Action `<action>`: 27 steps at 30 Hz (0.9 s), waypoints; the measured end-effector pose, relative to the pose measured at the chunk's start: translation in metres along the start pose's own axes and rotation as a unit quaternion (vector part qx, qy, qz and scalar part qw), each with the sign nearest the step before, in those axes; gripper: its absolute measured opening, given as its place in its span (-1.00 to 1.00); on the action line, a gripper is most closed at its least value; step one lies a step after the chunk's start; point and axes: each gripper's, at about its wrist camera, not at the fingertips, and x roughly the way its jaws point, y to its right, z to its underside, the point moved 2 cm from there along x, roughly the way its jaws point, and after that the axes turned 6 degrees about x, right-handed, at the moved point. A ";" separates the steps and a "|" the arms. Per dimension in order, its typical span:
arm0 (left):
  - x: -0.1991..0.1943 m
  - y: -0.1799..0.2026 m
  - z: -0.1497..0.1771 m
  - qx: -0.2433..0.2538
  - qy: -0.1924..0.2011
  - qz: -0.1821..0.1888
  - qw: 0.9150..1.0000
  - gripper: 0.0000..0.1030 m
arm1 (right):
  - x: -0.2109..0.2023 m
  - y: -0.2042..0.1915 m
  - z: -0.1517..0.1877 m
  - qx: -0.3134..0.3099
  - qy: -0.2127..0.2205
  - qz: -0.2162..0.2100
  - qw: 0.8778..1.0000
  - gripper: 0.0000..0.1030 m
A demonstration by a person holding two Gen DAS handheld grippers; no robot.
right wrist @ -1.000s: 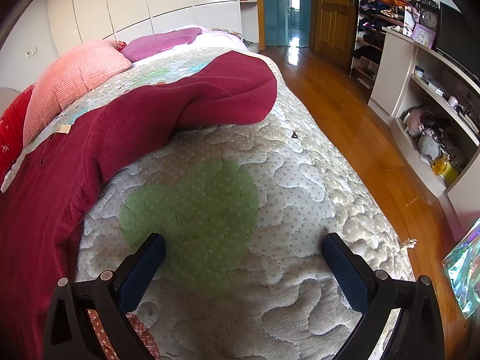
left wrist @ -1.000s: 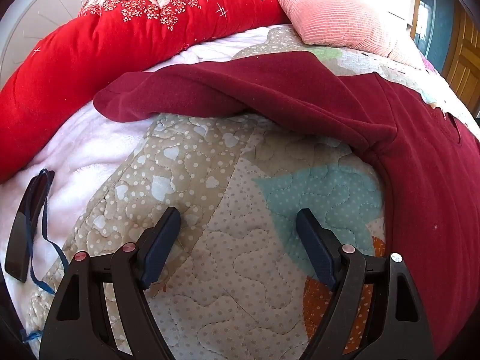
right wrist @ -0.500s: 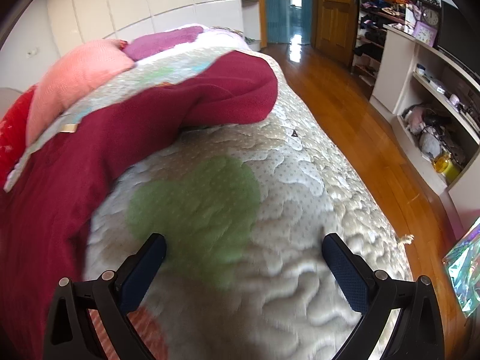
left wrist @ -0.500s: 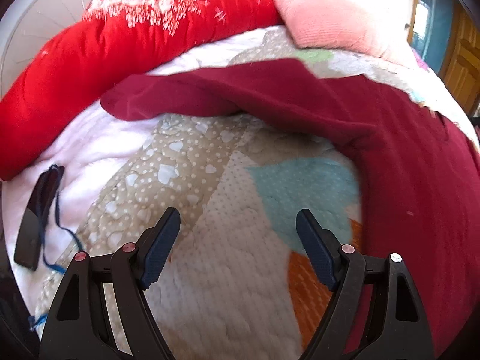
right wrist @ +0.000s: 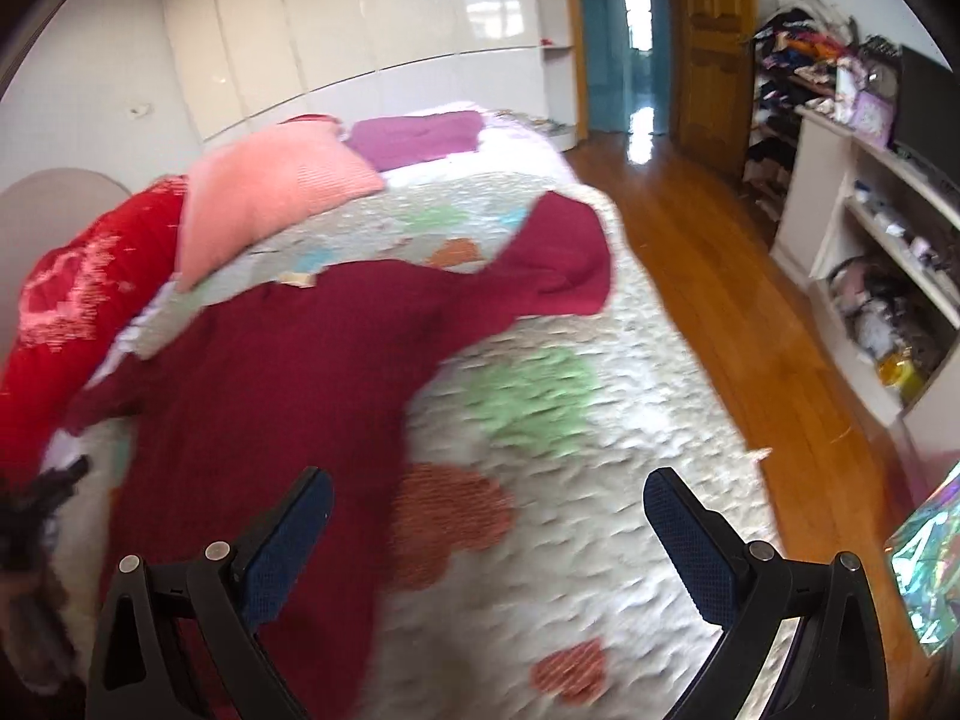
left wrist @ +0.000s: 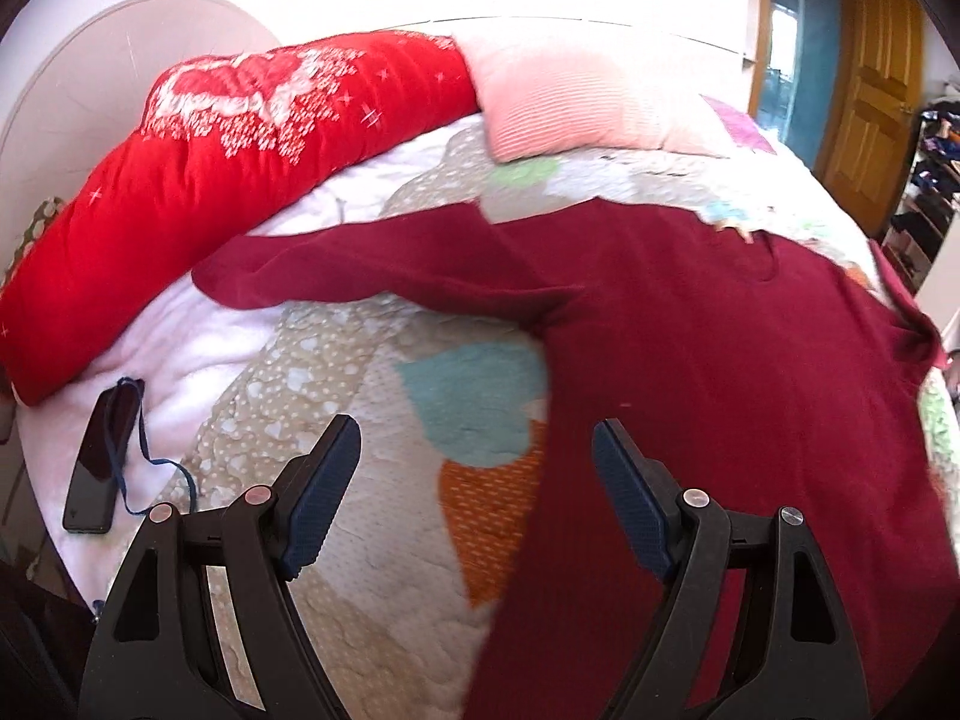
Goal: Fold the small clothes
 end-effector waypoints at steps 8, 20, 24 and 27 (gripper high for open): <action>-0.033 0.024 -0.007 0.023 0.028 0.011 0.999 0.56 | -0.062 -0.052 -0.005 -0.048 0.030 -0.077 0.995 1.00; -0.037 0.043 -0.008 0.024 0.031 0.018 0.999 0.56 | -0.004 -0.114 0.001 -0.064 0.024 -0.081 0.994 1.00; -0.032 0.046 -0.008 0.024 0.031 0.021 0.999 0.56 | 0.013 -0.128 -0.001 -0.066 0.019 -0.079 0.994 1.00; -0.026 0.048 -0.009 0.019 0.025 0.024 0.999 0.56 | 0.024 -0.135 -0.003 -0.069 0.015 -0.079 0.994 1.00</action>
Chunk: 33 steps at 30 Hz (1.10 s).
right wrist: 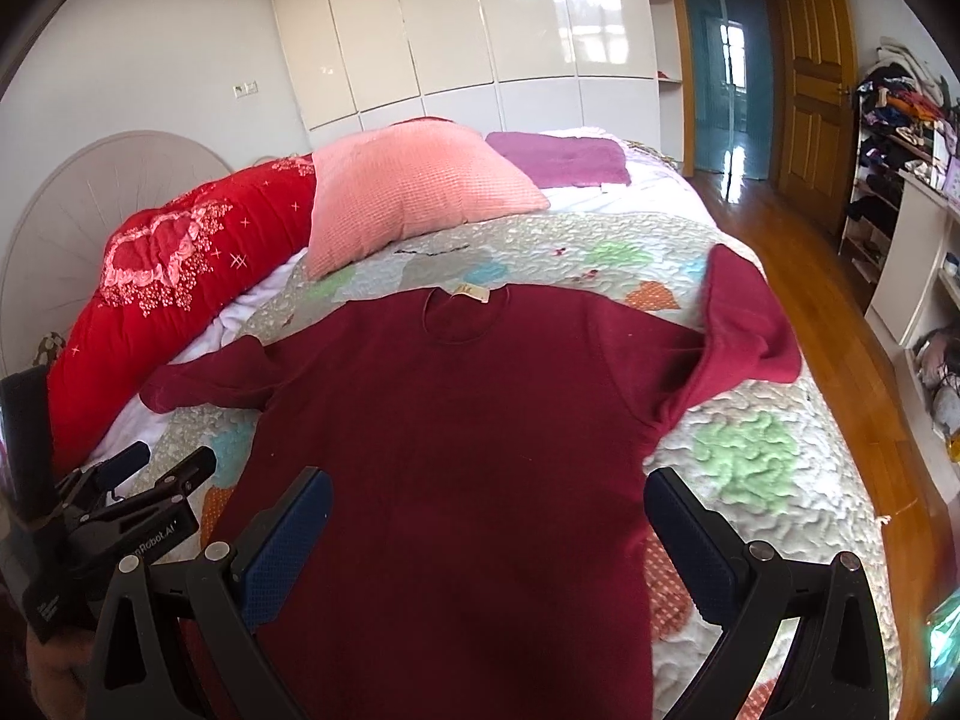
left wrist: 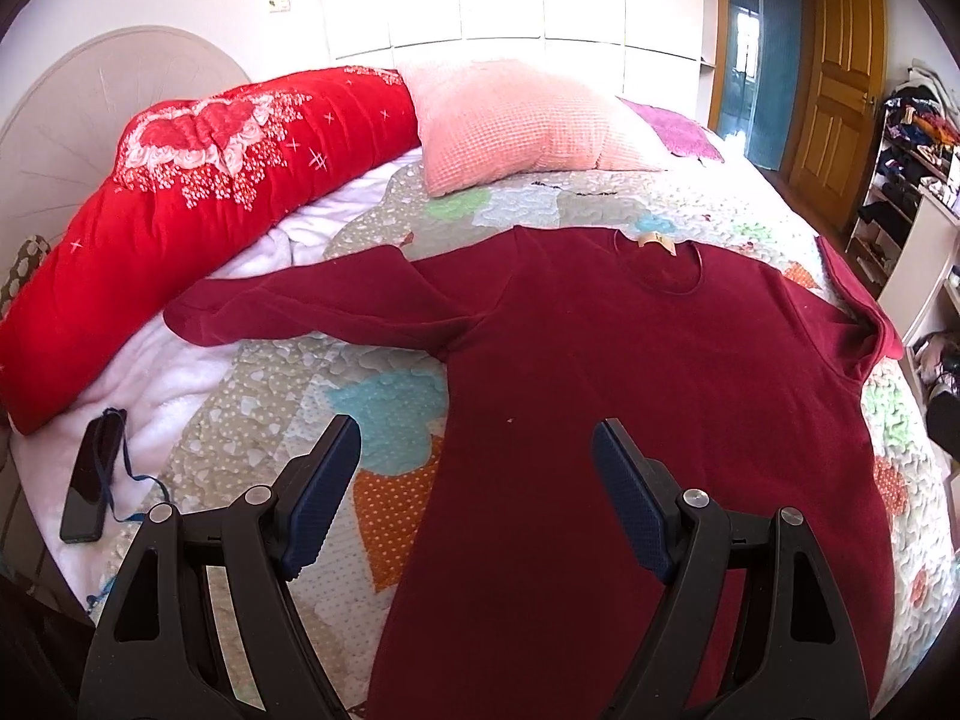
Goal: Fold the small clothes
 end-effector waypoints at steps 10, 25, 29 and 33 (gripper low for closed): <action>0.026 0.002 0.001 -0.006 -0.021 0.006 1.000 0.56 | 0.045 -0.009 -0.004 0.008 -0.011 0.010 1.000 1.00; 0.047 0.009 -0.002 -0.001 -0.033 0.011 0.999 0.56 | 0.082 -0.009 0.000 0.011 -0.031 0.023 0.999 1.00; 0.052 0.010 -0.001 -0.003 -0.037 0.012 0.999 0.56 | 0.086 -0.007 0.001 0.012 -0.032 0.026 0.999 1.00; 0.056 0.012 -0.002 -0.002 -0.040 0.012 0.999 0.56 | 0.093 -0.007 0.002 0.013 -0.038 0.025 0.999 1.00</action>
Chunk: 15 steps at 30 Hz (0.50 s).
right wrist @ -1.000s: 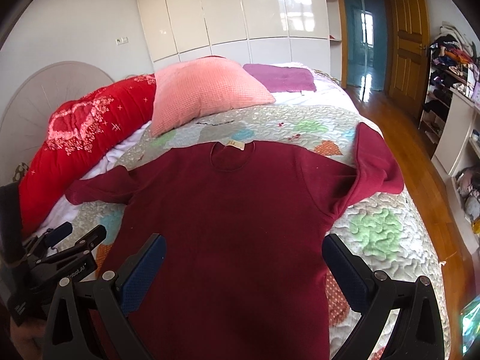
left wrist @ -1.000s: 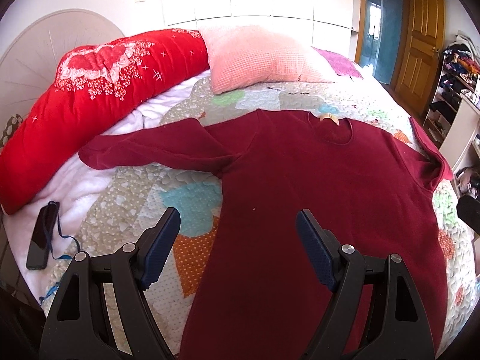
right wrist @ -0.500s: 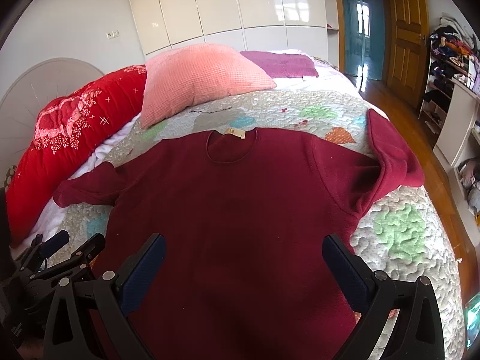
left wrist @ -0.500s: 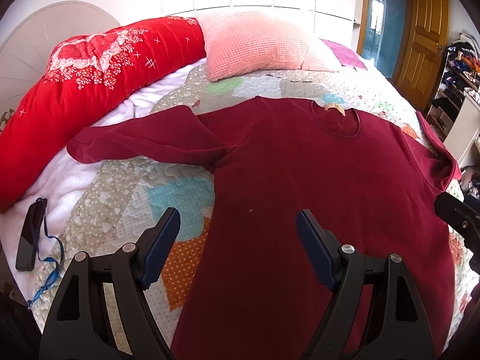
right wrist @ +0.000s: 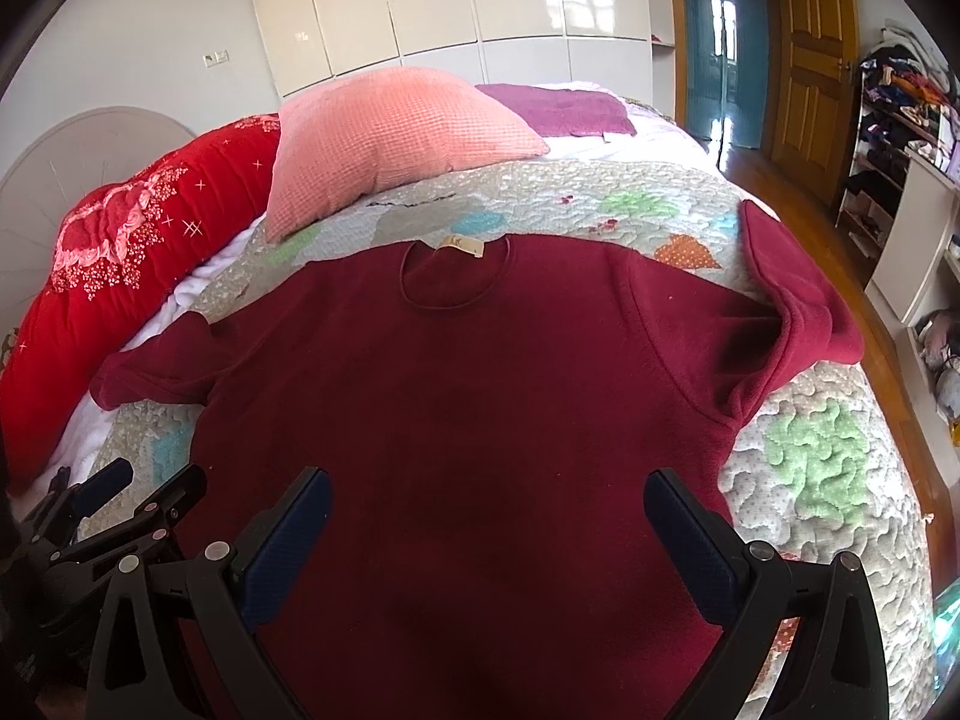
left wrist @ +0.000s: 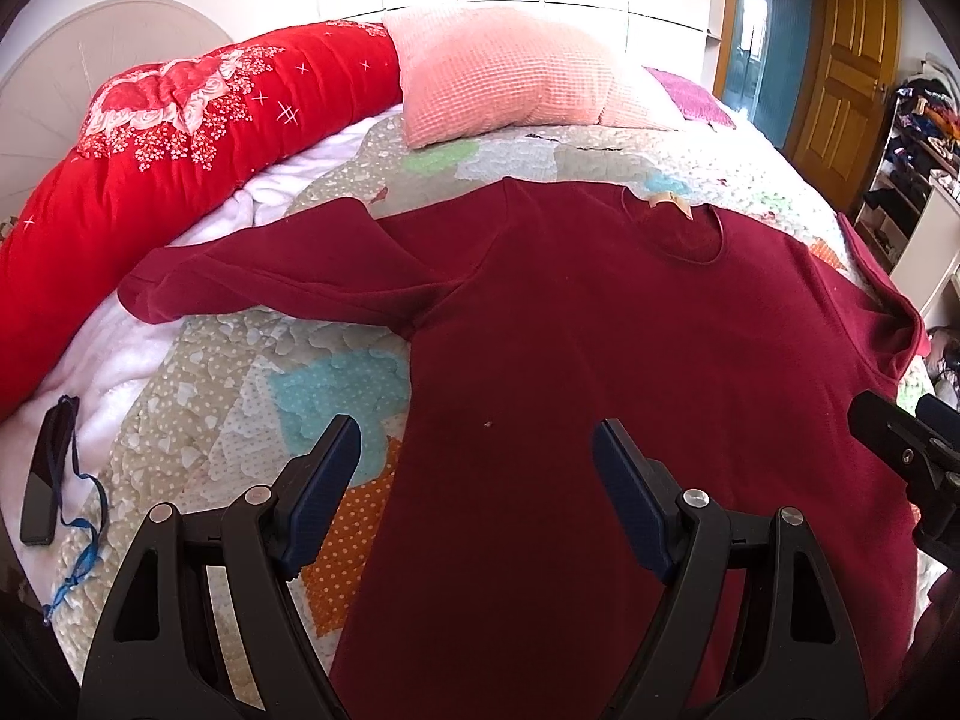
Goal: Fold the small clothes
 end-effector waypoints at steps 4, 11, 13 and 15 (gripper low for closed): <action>0.003 0.001 -0.001 0.001 -0.001 0.000 1.000 0.56 | 0.005 0.000 0.000 0.000 -0.003 0.000 1.000 1.00; 0.011 -0.001 -0.004 -0.002 -0.006 0.000 1.000 0.56 | 0.019 -0.003 0.000 -0.005 -0.011 0.003 1.000 1.00; 0.013 -0.001 -0.005 -0.002 -0.007 0.000 1.000 0.56 | 0.022 -0.005 -0.001 -0.006 -0.012 0.003 1.000 1.00; 0.015 -0.002 -0.006 -0.002 -0.007 0.000 1.000 0.56 | 0.027 -0.007 -0.002 -0.008 -0.015 0.004 1.000 1.00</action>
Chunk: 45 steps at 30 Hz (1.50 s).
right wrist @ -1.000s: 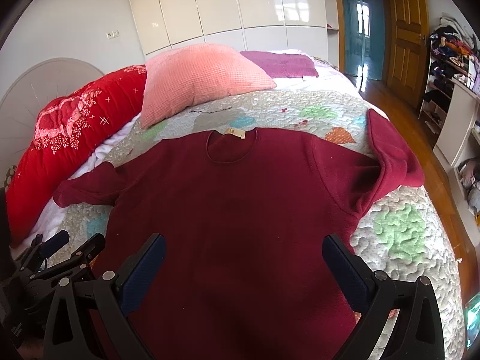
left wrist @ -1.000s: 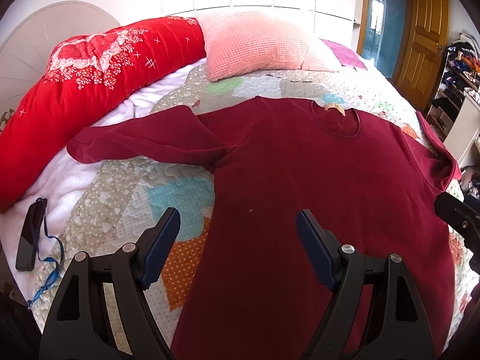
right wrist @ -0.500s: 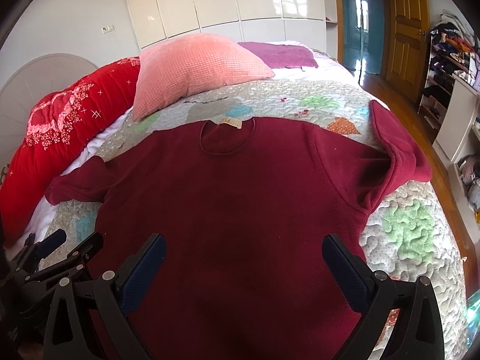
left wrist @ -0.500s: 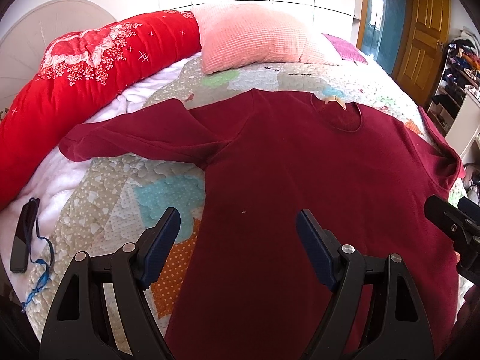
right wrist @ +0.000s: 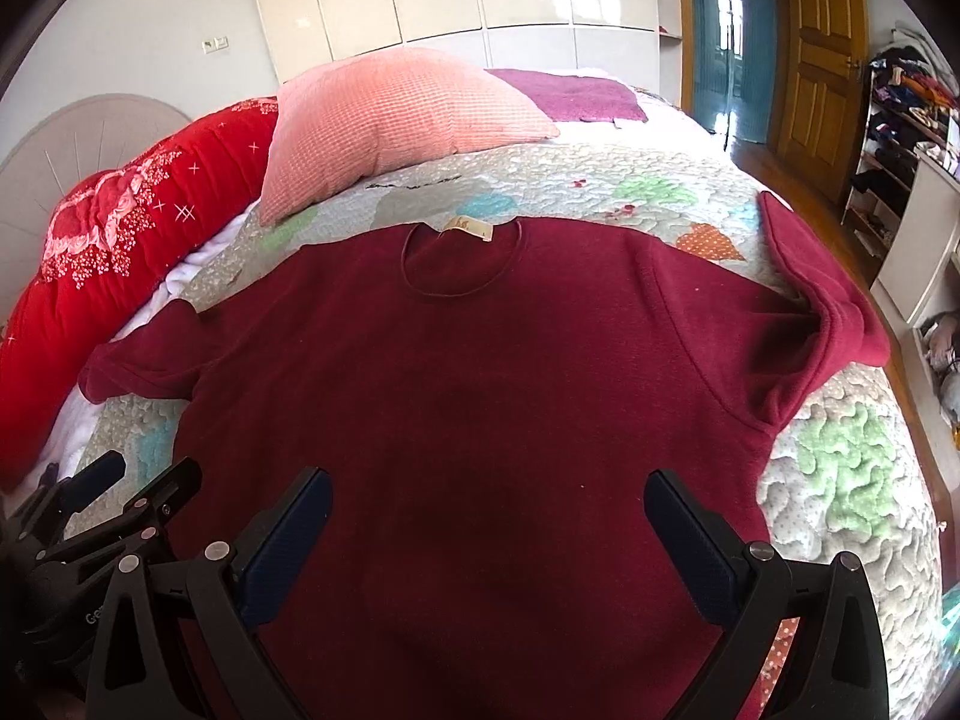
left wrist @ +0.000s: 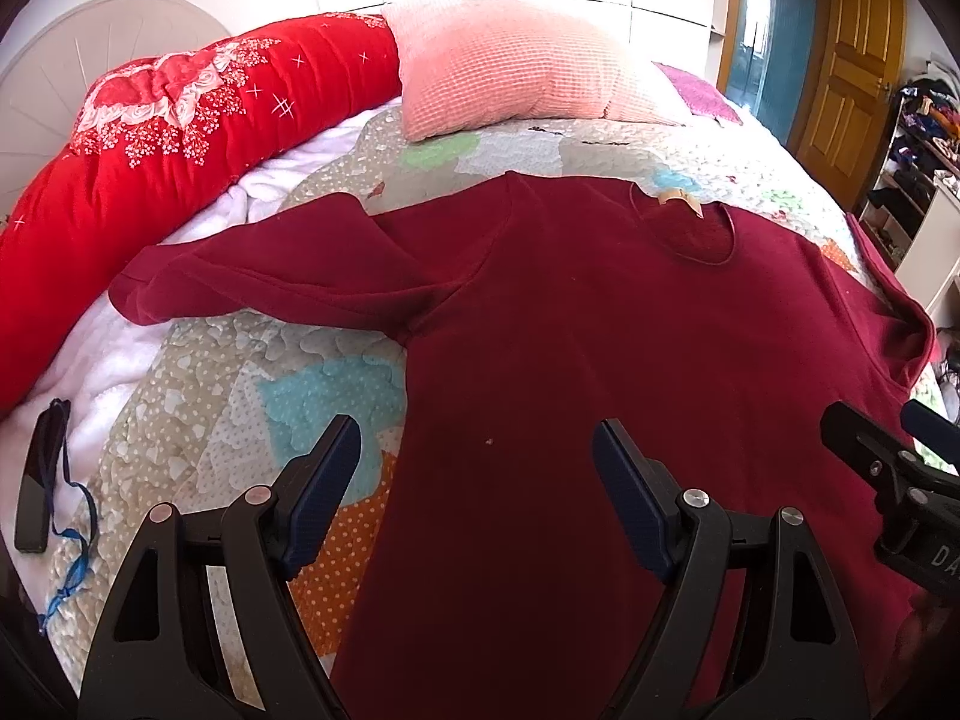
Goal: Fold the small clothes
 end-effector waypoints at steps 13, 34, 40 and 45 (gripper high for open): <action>0.014 -0.013 -0.007 -0.009 -0.007 0.002 1.000 0.56 | 0.020 -0.009 -0.005 -0.010 -0.011 0.002 1.000 1.00; 0.066 -0.271 -0.013 -0.276 -0.025 -0.078 0.958 0.56 | 0.056 -0.048 -0.012 -0.047 -0.034 -0.012 0.998 1.00; 0.094 -0.325 -0.019 -0.362 -0.025 -0.101 0.927 0.56 | 0.060 -0.053 -0.014 -0.049 -0.037 -0.020 0.998 1.00; 0.123 -0.342 -0.024 -0.385 -0.033 -0.099 0.917 0.56 | 0.069 -0.056 -0.013 -0.045 -0.053 -0.033 0.997 1.00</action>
